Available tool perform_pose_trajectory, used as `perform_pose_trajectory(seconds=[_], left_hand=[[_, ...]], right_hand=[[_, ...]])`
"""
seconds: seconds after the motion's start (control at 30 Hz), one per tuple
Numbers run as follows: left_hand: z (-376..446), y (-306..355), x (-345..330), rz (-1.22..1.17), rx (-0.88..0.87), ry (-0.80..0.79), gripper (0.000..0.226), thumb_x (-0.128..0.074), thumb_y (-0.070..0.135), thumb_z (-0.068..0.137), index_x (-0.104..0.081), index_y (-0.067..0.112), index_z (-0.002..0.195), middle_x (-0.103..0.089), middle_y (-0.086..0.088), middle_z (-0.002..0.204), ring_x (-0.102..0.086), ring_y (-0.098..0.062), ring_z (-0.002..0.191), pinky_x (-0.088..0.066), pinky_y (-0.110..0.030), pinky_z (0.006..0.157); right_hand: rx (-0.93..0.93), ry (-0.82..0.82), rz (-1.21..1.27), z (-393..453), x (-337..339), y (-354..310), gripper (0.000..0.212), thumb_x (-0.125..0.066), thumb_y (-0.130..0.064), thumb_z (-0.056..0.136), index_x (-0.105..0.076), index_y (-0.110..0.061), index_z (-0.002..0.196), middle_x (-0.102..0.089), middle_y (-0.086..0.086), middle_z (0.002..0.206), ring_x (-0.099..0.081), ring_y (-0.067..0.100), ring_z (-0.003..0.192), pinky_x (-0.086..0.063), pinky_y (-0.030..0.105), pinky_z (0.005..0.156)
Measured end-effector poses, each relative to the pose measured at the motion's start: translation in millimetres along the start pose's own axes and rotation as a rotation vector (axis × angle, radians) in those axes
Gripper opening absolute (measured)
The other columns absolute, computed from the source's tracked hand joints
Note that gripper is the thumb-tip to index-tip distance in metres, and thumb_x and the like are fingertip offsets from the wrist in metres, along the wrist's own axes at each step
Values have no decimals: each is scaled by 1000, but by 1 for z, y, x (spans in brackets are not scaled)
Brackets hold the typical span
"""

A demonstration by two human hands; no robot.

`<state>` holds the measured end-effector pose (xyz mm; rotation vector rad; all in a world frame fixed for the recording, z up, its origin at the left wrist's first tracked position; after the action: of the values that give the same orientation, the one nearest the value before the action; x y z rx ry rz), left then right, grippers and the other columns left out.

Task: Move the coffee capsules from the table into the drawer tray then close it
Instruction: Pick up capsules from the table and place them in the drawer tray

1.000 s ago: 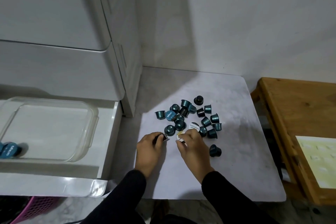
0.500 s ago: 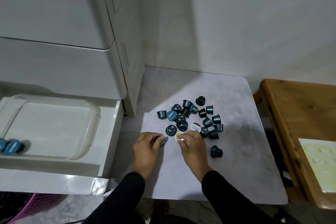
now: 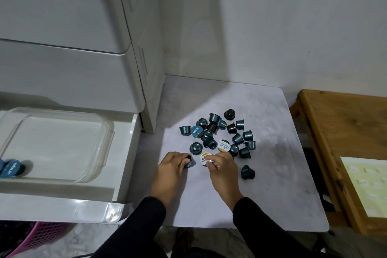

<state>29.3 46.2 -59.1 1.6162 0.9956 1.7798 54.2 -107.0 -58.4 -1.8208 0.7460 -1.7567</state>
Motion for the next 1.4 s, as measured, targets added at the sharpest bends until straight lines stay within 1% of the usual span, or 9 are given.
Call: perform_pose_trajectory(seconds=[0.1, 0.23, 0.43, 0.57, 0.7, 0.9, 1.07, 1.27, 1.4], left_hand=[[-3, -1, -2, 41, -28, 26, 17, -60, 10, 88, -71, 12, 100, -63, -1, 96, -55, -5, 84, -33, -2, 82], [-4, -7, -5, 43, 23, 18, 16, -63, 12, 86, -73, 12, 100, -68, -5, 96, -56, -6, 84, -30, 3, 83], [-3, 7, 0, -188, 199, 40, 15, -64, 12, 85, -74, 23, 88, -69, 12, 86, -61, 4, 82, -38, 4, 74], [-1, 33, 12, -348, 210, 82, 16, -63, 9, 85, -74, 18, 91, -73, 8, 89, -63, 9, 79, -43, 0, 68], [3, 61, 41, -430, 138, 103, 24, -65, 9, 85, -72, 30, 91, -72, 11, 93, -66, 5, 81, -50, -9, 72], [19, 89, 120, -424, 24, 52, 29, -64, 12, 85, -71, 39, 83, -72, 19, 85, -67, 3, 79, -48, -8, 74], [26, 79, 202, -398, -37, -50, 26, -62, 6, 86, -73, 30, 86, -74, 16, 87, -69, -1, 81, -52, -11, 77], [41, 7, 296, -99, -9, -223, 20, -64, 11, 85, -73, 28, 88, -72, 23, 79, -68, -1, 76, -48, -4, 70], [59, -60, 340, 66, 34, -321, 20, -66, 13, 84, -74, 32, 86, -75, 12, 82, -68, -2, 76, -52, -14, 76]], right_hand=[[-10, 30, 3, 0, 0, 1, 19, -57, -10, 77, -75, -12, 83, -49, -8, 74, -56, 21, 90, -29, -4, 73], [-84, -2, 40, 3, 1, 6, 17, -59, -5, 81, -74, -12, 84, -65, 7, 85, -58, 16, 88, -31, 2, 64], [-113, -34, 115, 2, 9, -6, 30, -47, -26, 72, -74, -17, 81, -63, -7, 68, -58, 7, 71, -33, 1, 57], [-97, 63, 126, 8, 27, -20, 18, -58, -8, 82, -74, -13, 88, -72, 1, 75, -62, 12, 69, -38, 1, 59], [-108, 110, 386, 15, 50, -42, 19, -59, -1, 84, -73, -15, 85, -70, 6, 73, -66, 24, 67, -50, 27, 63], [-81, -30, 615, 20, 83, -113, 17, -56, 2, 86, -71, -6, 89, -66, -5, 68, -60, -6, 53, -44, 7, 48], [33, -156, 622, 10, 74, -173, 24, -60, 1, 83, -73, -19, 78, -72, -10, 67, -62, 1, 60, -49, 10, 58], [114, -404, 520, -5, 8, -245, 20, -60, 4, 82, -73, -11, 81, -69, -4, 65, -58, -2, 52, -45, 8, 54], [136, -525, 331, -8, -63, -284, 16, -62, 1, 80, -74, -9, 82, -66, 6, 67, -54, -1, 49, -44, 7, 54]])
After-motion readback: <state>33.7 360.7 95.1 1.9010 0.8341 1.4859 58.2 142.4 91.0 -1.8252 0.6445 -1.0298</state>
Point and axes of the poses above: each hand's wrist, its own z-axis towards the middle knuckle, its own x-axis out of the back of the hand, y = z × x, the point moved 2 cm from there along z, towards the middle knuckle
